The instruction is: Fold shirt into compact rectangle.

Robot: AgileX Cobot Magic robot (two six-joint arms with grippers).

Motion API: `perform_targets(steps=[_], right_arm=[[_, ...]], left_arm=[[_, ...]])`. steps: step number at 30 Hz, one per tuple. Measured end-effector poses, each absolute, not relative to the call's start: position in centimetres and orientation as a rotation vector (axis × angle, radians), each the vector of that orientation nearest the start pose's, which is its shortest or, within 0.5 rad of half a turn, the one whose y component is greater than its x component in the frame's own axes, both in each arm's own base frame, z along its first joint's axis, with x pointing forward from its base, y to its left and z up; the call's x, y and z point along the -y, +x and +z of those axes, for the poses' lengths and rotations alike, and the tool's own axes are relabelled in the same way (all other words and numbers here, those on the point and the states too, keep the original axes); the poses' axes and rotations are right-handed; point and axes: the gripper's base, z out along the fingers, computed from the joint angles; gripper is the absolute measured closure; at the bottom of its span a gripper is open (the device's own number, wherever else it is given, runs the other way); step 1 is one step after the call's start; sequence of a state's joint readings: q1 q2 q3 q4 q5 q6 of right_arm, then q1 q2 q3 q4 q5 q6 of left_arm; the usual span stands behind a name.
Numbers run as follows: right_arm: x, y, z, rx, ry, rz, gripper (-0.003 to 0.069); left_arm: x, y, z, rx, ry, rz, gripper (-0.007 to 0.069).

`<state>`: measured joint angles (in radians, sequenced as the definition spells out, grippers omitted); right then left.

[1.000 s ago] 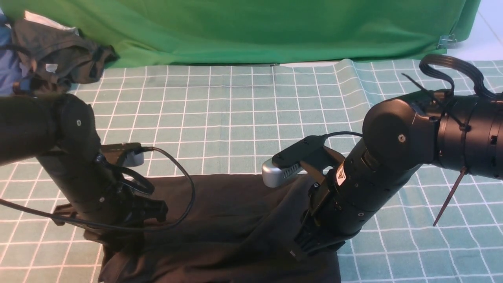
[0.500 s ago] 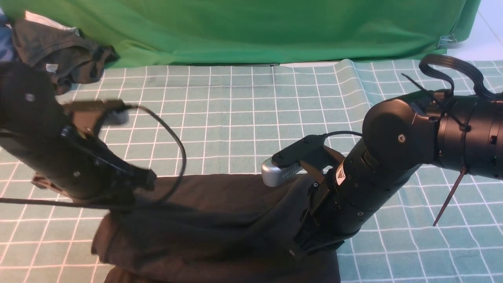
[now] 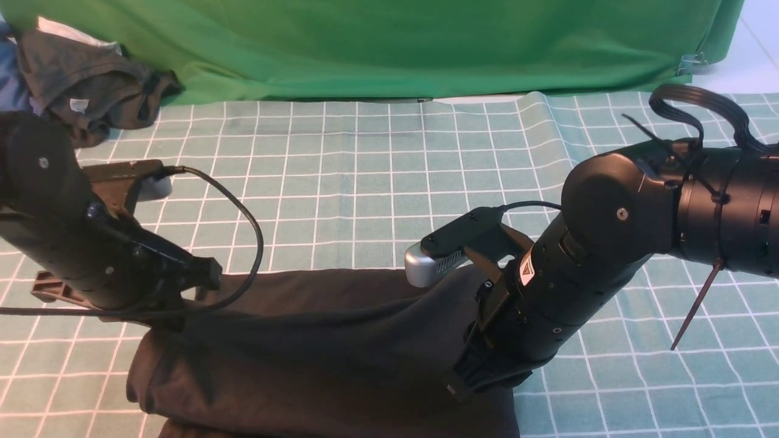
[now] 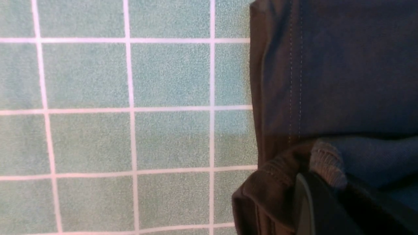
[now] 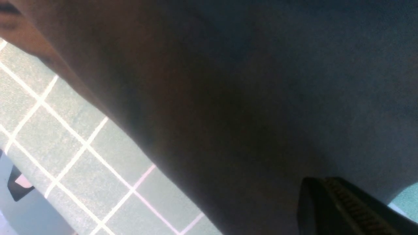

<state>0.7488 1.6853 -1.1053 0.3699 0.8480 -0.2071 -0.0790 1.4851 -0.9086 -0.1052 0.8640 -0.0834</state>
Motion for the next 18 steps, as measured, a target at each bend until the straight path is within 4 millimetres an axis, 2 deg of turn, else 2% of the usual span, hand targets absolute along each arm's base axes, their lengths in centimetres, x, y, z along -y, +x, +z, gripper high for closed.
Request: perform_targets(steps=[4, 10, 11, 14, 18], right_arm=[[-23.9, 22.1, 21.5, -2.757, -1.072, 0.529, 0.0634], [-24.1, 22.2, 22.5, -2.761, -1.111, 0.522, 0.0628], [-24.3, 22.5, 23.2, -2.744, -1.119, 0.528, 0.0626], [-24.9, 23.1, 24.6, -2.702, -1.097, 0.547, 0.0623], [-25.4, 23.8, 25.7, -2.643, -1.046, 0.569, 0.0622]], left_arm=[[2.8, 26.4, 22.0, -2.927, -0.092, -0.151, 0.0571], [2.4, 26.6, 22.5, -2.918, -0.059, -0.075, 0.0406], [2.2, 26.7, 23.4, -2.887, -0.063, -0.053, 0.0356], [2.1, 26.6, 25.2, -2.816, -0.073, -0.058, 0.0301], [2.7, 25.7, 27.1, -2.759, -0.072, -0.135, 0.0305]])
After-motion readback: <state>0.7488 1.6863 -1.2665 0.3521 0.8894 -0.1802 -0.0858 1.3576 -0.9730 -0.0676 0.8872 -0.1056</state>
